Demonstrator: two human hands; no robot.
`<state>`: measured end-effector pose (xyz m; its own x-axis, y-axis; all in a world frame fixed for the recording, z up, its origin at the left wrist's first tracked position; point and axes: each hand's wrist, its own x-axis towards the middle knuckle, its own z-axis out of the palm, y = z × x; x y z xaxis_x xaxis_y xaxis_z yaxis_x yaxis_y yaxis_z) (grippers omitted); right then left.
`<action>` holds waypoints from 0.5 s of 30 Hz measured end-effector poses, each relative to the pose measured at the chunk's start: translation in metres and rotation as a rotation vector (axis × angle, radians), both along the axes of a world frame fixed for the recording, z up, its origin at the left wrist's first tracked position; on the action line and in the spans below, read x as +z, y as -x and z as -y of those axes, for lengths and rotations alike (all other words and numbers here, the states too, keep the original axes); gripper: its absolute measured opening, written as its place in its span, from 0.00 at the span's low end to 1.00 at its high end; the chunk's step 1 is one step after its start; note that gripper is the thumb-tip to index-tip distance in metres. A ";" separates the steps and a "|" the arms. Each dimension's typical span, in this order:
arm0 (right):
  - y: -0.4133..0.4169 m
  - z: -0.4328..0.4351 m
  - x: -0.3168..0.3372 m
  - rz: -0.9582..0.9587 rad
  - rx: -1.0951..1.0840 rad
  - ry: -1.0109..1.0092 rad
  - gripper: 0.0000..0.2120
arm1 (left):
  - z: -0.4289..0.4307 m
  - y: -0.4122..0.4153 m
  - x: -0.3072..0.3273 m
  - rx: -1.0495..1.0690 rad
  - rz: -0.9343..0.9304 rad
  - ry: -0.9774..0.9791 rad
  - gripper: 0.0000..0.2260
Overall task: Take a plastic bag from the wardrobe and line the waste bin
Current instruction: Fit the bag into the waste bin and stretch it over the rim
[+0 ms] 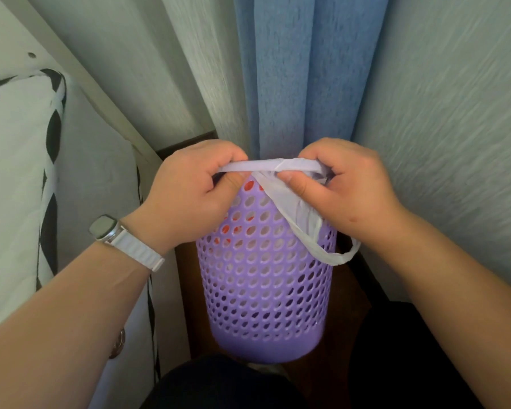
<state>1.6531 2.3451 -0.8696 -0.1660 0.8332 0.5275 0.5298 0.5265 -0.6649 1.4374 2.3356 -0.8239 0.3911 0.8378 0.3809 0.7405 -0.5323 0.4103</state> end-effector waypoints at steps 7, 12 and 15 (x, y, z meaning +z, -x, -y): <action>0.005 0.003 -0.004 0.088 -0.052 -0.091 0.19 | 0.000 -0.003 0.006 -0.184 -0.124 -0.054 0.12; 0.009 0.004 -0.006 0.071 -0.062 -0.128 0.19 | 0.000 -0.008 0.003 -0.180 -0.233 -0.125 0.12; 0.009 0.004 -0.009 0.077 -0.033 -0.141 0.19 | 0.000 -0.009 0.002 -0.175 -0.221 -0.088 0.11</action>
